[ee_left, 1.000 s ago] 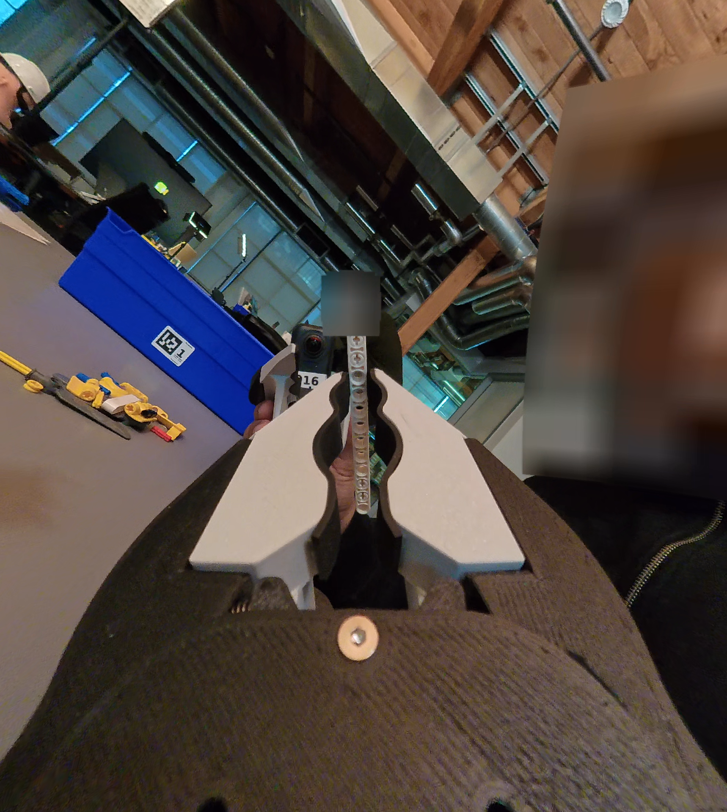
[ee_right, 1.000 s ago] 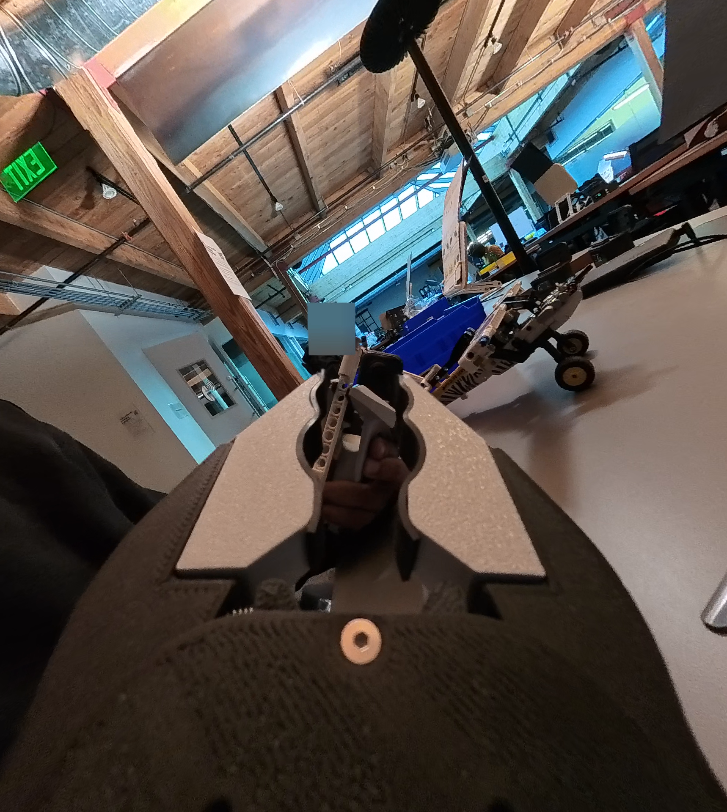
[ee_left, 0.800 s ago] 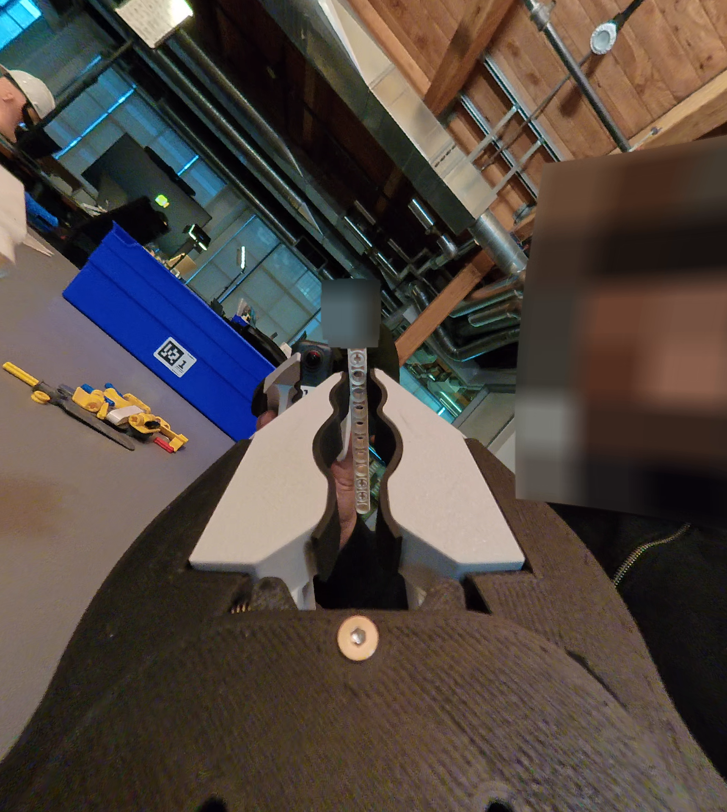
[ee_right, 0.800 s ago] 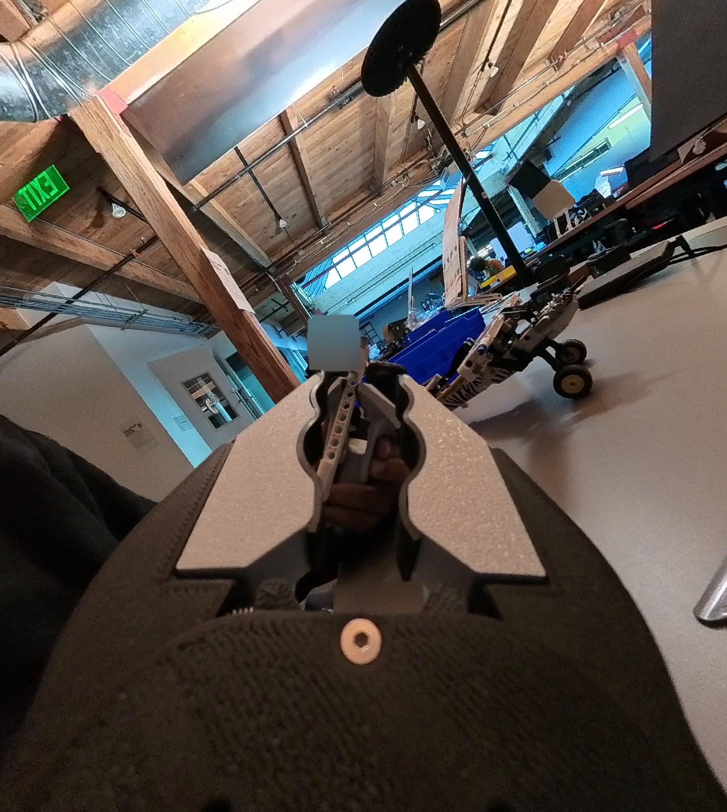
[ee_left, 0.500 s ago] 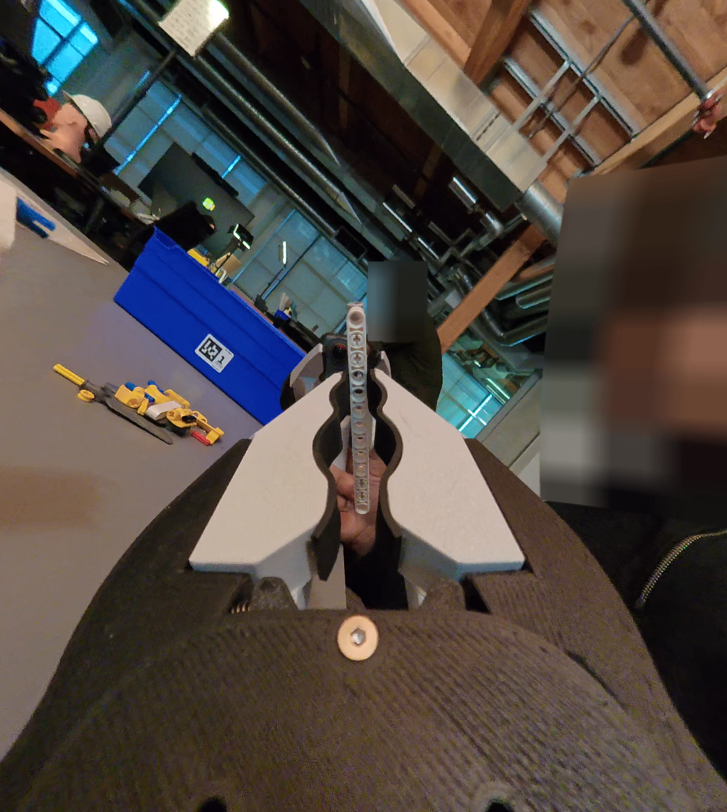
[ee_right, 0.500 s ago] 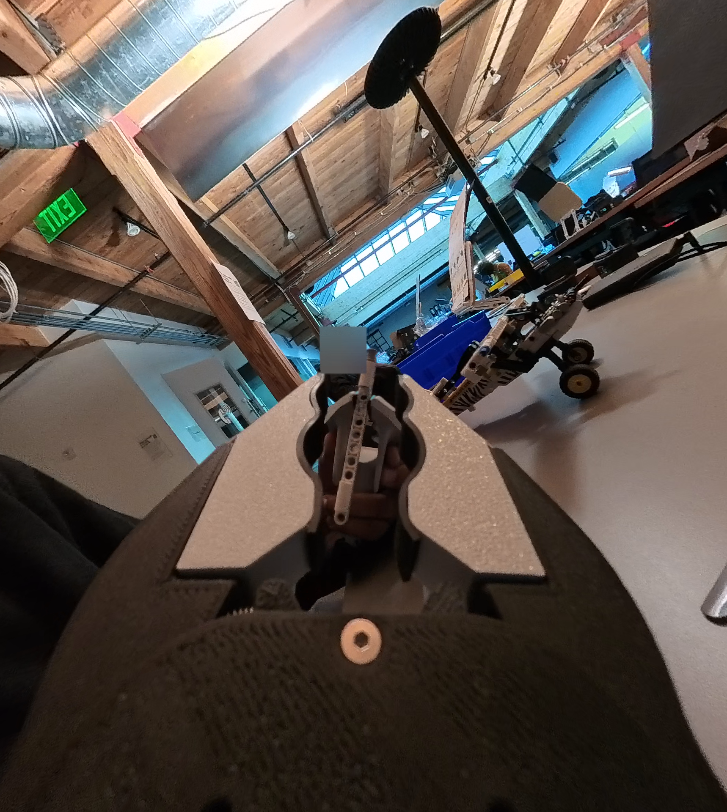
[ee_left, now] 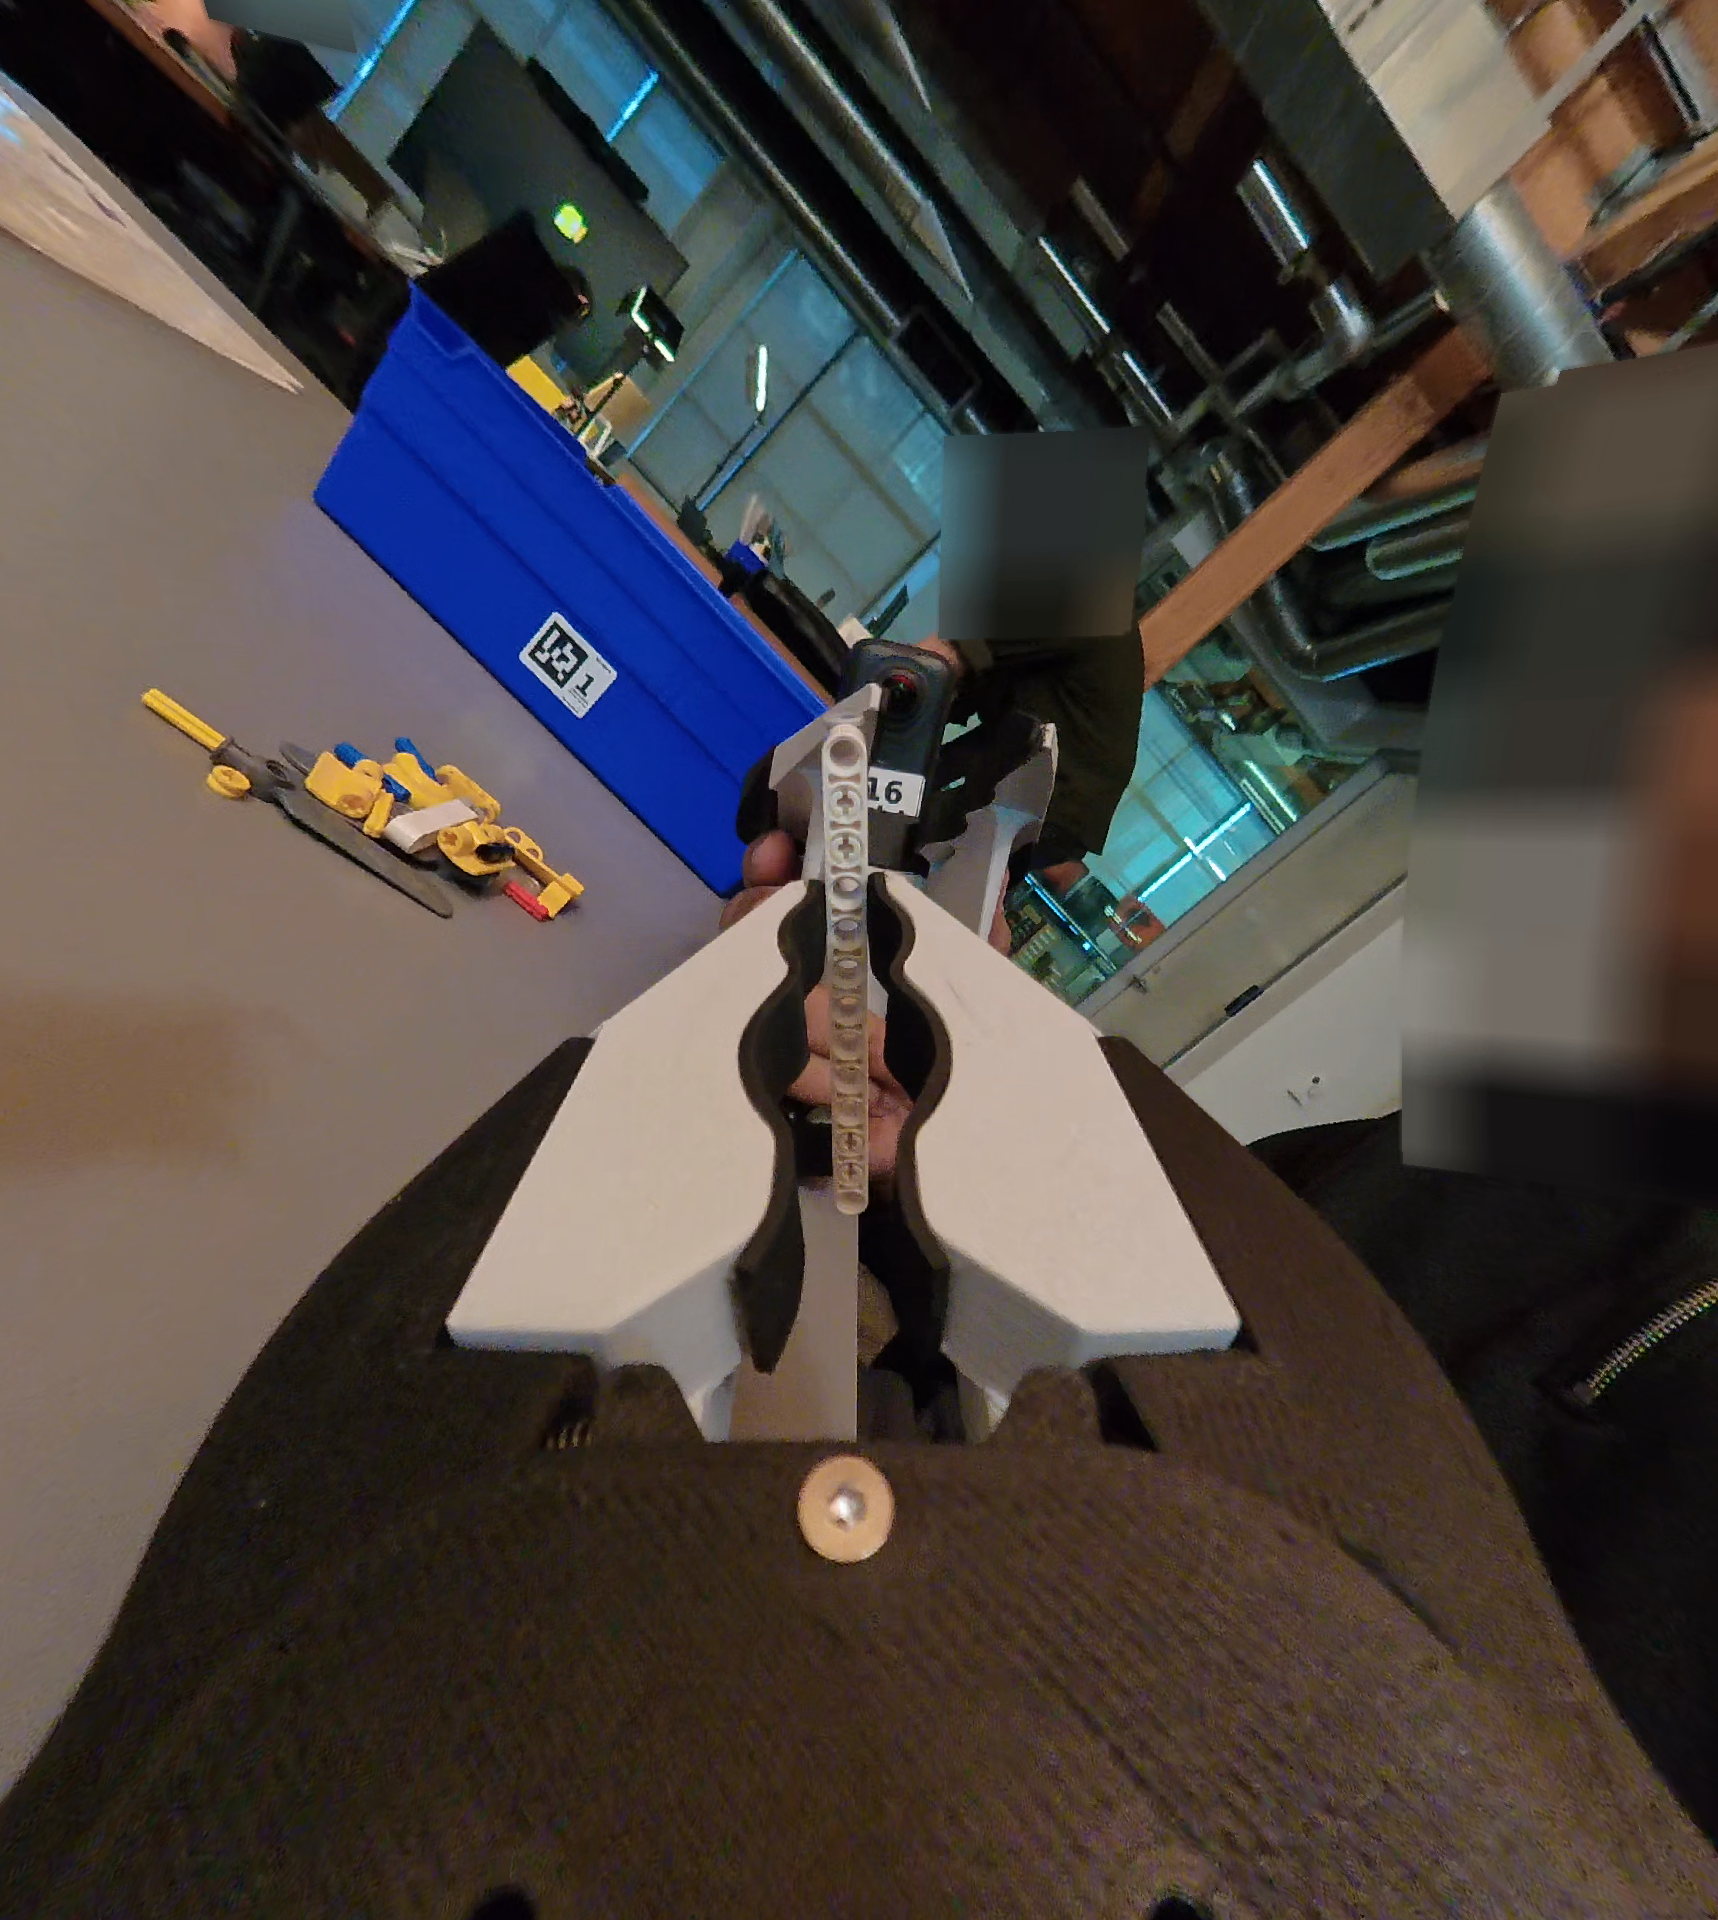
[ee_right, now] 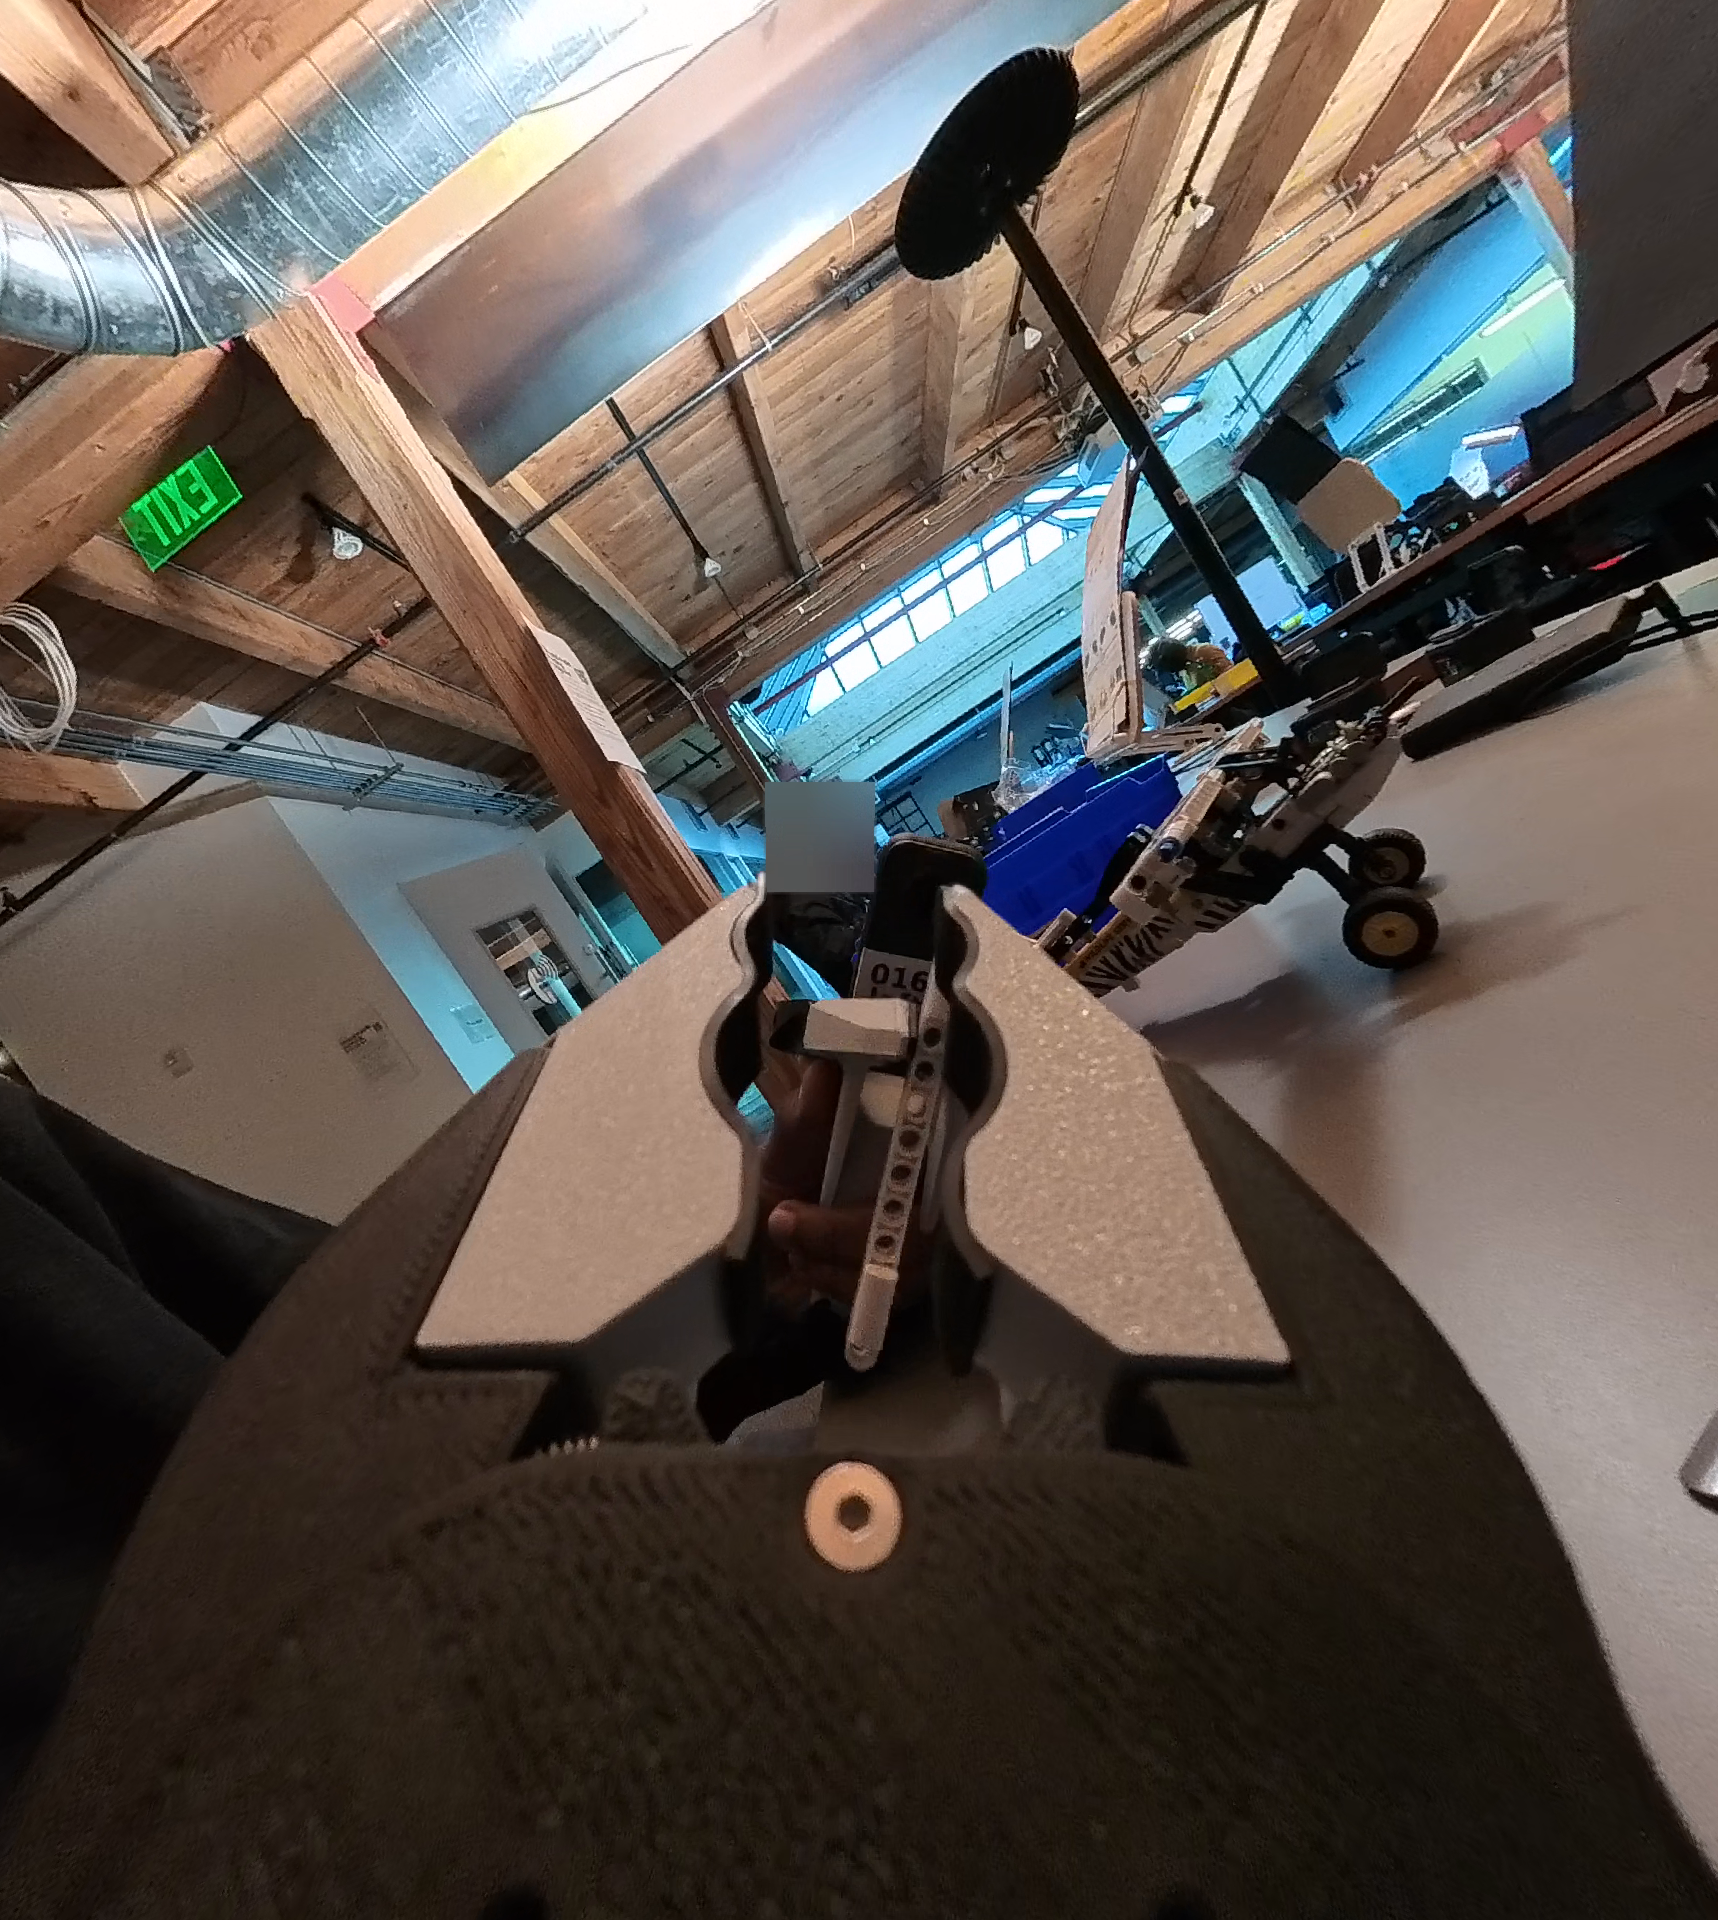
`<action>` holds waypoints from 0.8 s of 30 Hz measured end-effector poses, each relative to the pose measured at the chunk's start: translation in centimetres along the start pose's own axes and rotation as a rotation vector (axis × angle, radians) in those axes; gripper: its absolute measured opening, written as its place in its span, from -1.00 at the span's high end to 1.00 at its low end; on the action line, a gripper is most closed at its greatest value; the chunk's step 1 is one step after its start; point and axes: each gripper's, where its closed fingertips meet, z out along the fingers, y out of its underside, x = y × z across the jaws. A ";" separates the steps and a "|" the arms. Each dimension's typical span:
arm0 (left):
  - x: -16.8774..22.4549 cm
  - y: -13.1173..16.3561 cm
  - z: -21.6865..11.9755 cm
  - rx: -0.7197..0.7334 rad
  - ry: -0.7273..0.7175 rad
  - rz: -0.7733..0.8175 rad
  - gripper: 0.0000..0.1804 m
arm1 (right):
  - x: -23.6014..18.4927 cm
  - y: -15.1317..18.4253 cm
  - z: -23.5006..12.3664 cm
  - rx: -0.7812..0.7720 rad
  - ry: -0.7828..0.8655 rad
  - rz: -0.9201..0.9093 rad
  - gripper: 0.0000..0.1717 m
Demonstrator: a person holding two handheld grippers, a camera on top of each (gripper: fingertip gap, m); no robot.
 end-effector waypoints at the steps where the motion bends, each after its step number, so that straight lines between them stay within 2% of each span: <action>1: 0.0 0.0 0.0 -0.001 -0.002 0.000 0.97 | 0.0 0.0 0.0 0.002 -0.002 0.003 0.67; 8: 0.0 0.2 0.1 -0.020 0.008 -0.011 0.97 | 0.0 0.2 0.1 -0.010 0.000 -0.002 0.67; 11: -0.6 0.7 0.5 -0.050 -0.069 0.034 0.97 | 0.2 0.0 0.0 -0.004 0.017 -0.008 0.65; 14: -0.5 1.3 1.0 -0.088 -0.068 0.044 0.96 | 1.7 -1.0 -0.8 0.052 0.137 -0.051 0.42; 15: -0.4 1.4 1.2 -0.092 -0.059 0.042 0.96 | 2.1 -1.6 -1.3 0.083 0.177 -0.068 0.40; 17: -0.5 1.6 1.4 -0.110 -0.057 0.034 0.96 | 2.5 -2.4 -2.0 0.129 0.210 -0.073 0.47; 20: -0.6 2.1 1.7 -0.145 -0.058 0.021 0.96 | 2.5 -2.0 -1.8 0.105 0.187 -0.034 0.66; 24: -0.8 2.4 1.8 -0.166 -0.068 0.011 0.96 | 3.1 -1.2 -1.5 0.054 0.175 0.045 0.70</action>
